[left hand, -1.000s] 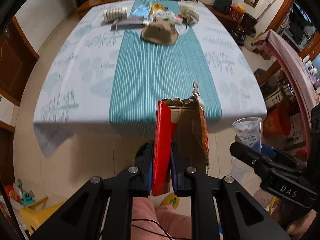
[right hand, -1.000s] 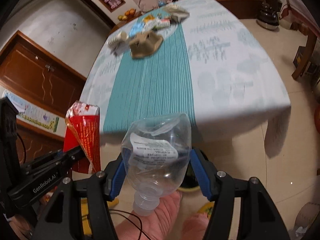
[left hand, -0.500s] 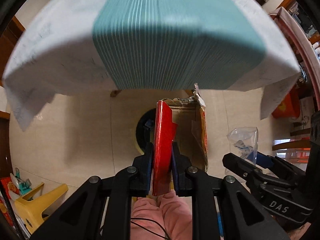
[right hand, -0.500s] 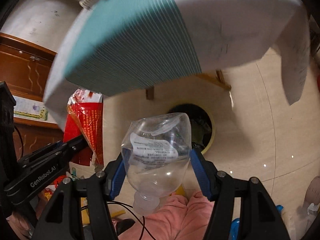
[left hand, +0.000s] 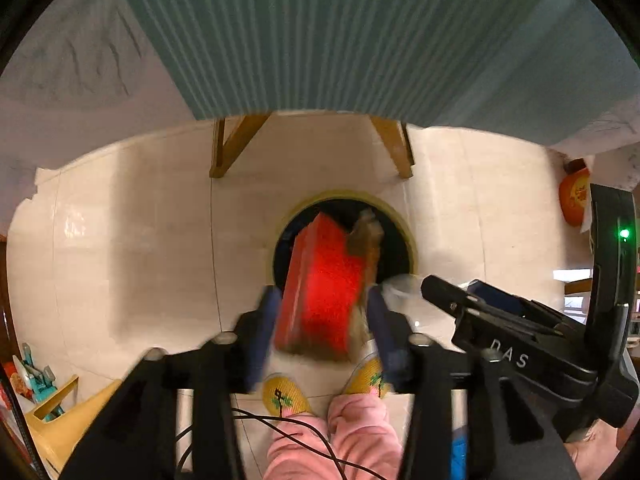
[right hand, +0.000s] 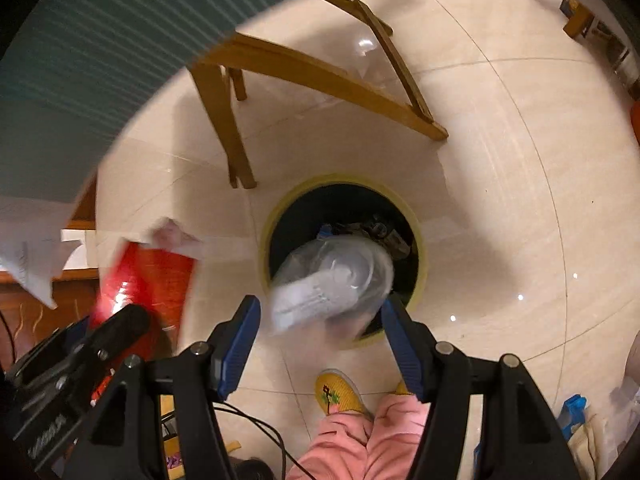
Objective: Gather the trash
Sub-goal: 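Lower both tools over the black bin and open both grippers to drop items, then raise both tools back toward the table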
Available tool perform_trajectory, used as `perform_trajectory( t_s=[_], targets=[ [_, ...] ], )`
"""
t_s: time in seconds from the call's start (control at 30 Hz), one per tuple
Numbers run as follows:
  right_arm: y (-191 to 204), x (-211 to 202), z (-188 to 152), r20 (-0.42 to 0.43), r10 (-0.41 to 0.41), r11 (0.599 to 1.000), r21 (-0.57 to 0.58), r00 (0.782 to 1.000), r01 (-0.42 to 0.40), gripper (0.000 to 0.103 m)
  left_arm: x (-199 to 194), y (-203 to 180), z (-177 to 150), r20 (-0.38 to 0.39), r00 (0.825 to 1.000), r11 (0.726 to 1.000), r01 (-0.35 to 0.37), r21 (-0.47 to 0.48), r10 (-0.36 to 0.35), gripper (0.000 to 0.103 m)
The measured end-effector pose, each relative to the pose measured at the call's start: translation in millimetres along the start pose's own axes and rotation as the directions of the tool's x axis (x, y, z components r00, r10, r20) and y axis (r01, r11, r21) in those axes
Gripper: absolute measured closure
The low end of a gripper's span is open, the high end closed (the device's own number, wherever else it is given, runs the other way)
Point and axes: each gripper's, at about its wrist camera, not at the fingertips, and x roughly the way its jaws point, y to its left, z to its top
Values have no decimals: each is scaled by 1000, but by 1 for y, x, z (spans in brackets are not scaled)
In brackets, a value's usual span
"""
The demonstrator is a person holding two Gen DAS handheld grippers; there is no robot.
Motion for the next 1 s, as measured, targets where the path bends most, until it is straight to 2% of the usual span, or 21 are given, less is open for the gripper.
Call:
perform_trajectory(
  t_s=[0.03,0.07,0.2,0.4,0.57,0.73,1.0],
  targets=[
    [0,3,1,-2,-4,1000,3,1000,4,38,2,3,1,2,1000,1000,0,-7,0,40],
    [1,6,1,-9,-9,1000,4,1000,9,33,3,6,1,9,1000,1000,-1,-18,2,39],
    [5,5,-1,13,-40,999,-19,999,40,31,2,14,1,37,999,999,-15,-35,16,26],
    [5,-10,-9,69,-53,998,-28,996,55,31,-6,12,-2,80,995,998,-58,-21,59,22],
    [4,-20,-8,101,-54,998,-23,993,57,31,-12,16,-2,94,994,997,-58,-44,62,21],
    [6,-27,-7,108,-59,998,-31,992,63,31,-24,17,-1,105,992,996,-55,-65,62,20],
    [16,-56,-10,93,-52,997,-44,994,56,31,-65,16,0,123,991,996,-44,-79,54,20]
  ],
)
